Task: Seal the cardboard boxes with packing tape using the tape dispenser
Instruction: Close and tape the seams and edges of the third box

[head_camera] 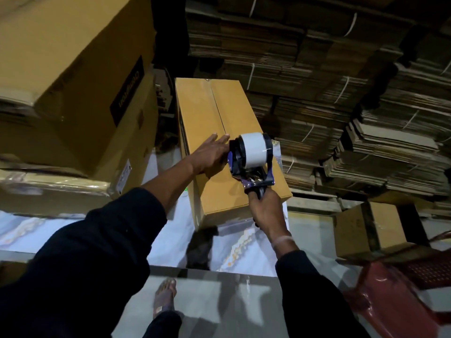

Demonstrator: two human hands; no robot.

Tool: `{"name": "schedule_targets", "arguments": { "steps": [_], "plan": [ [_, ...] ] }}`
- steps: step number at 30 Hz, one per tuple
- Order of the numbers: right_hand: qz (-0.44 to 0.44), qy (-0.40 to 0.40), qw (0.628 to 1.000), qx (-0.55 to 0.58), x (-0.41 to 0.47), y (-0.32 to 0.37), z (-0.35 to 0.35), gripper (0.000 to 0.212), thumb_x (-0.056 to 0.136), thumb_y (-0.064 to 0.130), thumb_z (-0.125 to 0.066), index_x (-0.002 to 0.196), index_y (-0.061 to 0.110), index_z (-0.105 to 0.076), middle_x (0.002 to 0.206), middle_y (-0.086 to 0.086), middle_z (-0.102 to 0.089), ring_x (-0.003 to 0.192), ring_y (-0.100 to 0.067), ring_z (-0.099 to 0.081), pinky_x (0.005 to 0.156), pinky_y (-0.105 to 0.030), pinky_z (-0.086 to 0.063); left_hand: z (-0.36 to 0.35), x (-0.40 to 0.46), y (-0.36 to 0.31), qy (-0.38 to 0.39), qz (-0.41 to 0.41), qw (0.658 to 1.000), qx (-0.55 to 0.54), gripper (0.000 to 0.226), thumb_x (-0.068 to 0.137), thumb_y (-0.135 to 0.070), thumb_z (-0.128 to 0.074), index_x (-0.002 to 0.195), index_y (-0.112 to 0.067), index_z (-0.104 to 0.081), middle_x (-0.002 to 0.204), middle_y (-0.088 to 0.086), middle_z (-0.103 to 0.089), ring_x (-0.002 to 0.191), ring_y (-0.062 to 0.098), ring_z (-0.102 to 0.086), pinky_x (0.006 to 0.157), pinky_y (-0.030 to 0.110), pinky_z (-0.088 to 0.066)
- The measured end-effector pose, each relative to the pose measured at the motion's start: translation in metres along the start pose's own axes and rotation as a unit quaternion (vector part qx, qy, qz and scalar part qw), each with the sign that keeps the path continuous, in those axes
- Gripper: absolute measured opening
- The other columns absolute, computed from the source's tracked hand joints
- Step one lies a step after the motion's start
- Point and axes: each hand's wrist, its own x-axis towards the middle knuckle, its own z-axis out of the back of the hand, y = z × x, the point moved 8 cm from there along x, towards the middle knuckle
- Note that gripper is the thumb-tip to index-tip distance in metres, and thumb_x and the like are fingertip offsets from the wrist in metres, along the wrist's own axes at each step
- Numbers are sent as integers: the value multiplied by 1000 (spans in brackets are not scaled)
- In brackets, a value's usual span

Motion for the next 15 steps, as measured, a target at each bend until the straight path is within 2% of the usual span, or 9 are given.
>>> {"name": "schedule_targets", "arguments": {
  "steps": [3,5,10,15],
  "plan": [
    [1,5,1000,-3,0,-3,0,19,95,33,-60,80,22,-55,68,2,-55,61,-21,-52,58,-33,-41,-4,-3,0,-22,-23,999,12,48,99,-8,-50,146,-17,-55,160,9,-45,159,29,-18,129,55,-9],
    [3,7,1000,-5,-3,-5,0,18,95,32,-60,81,22,-56,66,2,-55,61,-21,-52,58,-34,-42,-5,-3,0,-31,-27,999,15,49,101,-11,-49,149,-18,-53,161,8,-44,159,28,-19,129,55,-10],
    [13,3,1000,-17,-31,-14,11,25,96,36,-58,74,30,-49,61,7,-50,57,-20,-50,55,-33,-43,-9,1,5,3,-16,999,34,60,105,-19,-49,162,-25,-31,171,0,-24,160,25,-13,129,51,-6],
    [16,-22,999,-31,-74,-38,27,27,97,23,-58,73,26,-46,64,5,-49,58,-12,-44,59,-32,-39,-13,5,8,13,-4,999,36,50,113,-35,-34,162,-26,-31,172,-2,-19,160,24,-9,129,50,-4]
  ]
}}
